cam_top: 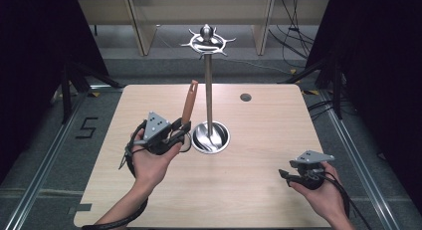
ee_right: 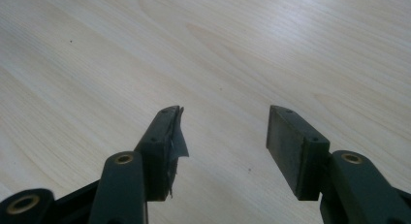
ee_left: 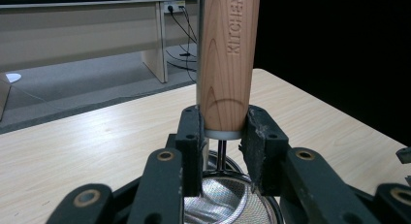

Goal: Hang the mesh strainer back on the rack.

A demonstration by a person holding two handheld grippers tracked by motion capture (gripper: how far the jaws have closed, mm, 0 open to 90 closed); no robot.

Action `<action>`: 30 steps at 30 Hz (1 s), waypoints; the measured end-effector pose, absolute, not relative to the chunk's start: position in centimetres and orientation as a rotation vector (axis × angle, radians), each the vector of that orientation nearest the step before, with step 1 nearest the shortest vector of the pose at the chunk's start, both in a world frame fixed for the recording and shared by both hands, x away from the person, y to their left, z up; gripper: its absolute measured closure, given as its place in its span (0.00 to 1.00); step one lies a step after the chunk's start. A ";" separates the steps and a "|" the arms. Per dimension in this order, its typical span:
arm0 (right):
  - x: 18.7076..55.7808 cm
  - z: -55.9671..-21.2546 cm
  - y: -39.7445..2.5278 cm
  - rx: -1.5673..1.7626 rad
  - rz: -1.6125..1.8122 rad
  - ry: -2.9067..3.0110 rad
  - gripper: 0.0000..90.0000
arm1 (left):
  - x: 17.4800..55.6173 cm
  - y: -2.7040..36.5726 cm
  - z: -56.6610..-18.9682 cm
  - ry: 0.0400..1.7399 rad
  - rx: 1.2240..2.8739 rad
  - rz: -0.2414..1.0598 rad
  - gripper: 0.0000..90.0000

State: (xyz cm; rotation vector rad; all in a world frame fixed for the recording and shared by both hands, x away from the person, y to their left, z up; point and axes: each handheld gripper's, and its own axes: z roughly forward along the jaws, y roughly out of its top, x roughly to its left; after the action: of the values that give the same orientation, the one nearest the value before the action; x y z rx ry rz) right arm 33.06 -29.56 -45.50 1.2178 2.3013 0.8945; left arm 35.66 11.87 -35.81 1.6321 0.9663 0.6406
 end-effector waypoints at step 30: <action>32.9 -45.5 -29.6 1.249 0.888 2.303 0.55 | 35.8 11.6 -34.0 0.955 1.545 0.680 0.77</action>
State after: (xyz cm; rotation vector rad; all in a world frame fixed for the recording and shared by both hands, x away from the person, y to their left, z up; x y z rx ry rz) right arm 32.88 -29.59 -45.49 1.2488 2.3027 0.8883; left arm 35.80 11.56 -34.00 1.5455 0.9549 0.6801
